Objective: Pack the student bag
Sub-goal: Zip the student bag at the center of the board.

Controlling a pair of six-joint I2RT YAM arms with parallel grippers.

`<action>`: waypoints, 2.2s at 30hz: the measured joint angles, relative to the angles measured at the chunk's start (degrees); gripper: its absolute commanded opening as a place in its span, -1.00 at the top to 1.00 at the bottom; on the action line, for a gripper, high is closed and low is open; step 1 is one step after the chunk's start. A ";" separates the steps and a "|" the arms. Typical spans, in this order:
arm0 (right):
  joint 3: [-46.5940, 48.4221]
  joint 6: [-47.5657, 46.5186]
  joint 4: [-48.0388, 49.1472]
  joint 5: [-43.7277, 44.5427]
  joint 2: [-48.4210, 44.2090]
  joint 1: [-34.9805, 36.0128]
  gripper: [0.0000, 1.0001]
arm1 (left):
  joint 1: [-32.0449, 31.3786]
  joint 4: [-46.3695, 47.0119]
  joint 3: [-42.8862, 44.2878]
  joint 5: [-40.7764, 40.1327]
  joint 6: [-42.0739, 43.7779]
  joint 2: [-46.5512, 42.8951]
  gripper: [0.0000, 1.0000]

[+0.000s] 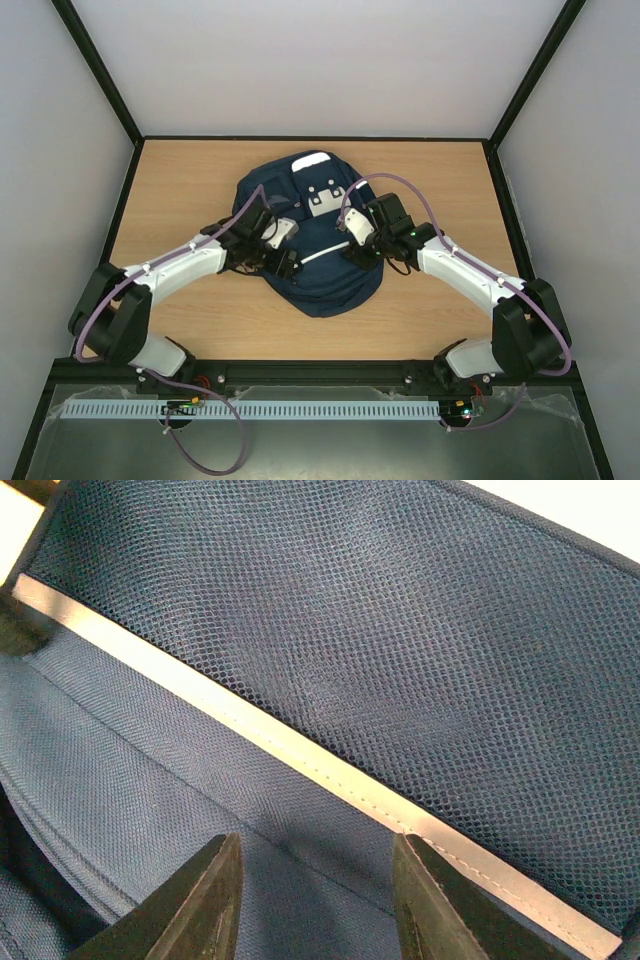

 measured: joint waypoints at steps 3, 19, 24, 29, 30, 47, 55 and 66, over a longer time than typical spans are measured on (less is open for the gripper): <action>0.00 0.00 -0.04 -0.11 0.00 0.00 0.18 | -2.16 -0.31 -1.62 -0.13 -0.96 -2.23 -0.53; 0.00 0.00 -0.52 -0.50 0.17 0.00 0.19 | -7.91 -1.42 -8.37 -1.84 -5.64 -9.14 -0.16; 0.00 0.00 -0.74 -0.48 0.17 0.00 0.18 | -8.94 -1.42 -8.37 -3.43 -5.22 -7.06 0.35; 0.00 0.00 -0.87 -0.48 0.22 0.00 0.19 | -9.16 -1.20 -8.37 -5.40 -5.84 -7.04 0.78; 0.00 0.00 -0.87 -0.50 0.26 0.00 0.19 | -9.18 -1.16 -8.37 -5.64 -5.90 -7.04 0.82; 0.00 0.00 -0.87 -0.50 0.79 0.00 0.19 | -10.01 -4.76 -8.33 -12.85 -11.34 -9.31 0.04; 0.00 0.00 -0.90 -0.50 0.79 0.00 0.19 | -10.03 -5.66 -7.89 -16.59 -11.02 -14.34 -0.22; 0.00 -0.02 -0.90 -0.50 0.79 0.00 0.19 | -10.23 -0.61 -8.26 -12.68 -3.10 -7.93 -0.09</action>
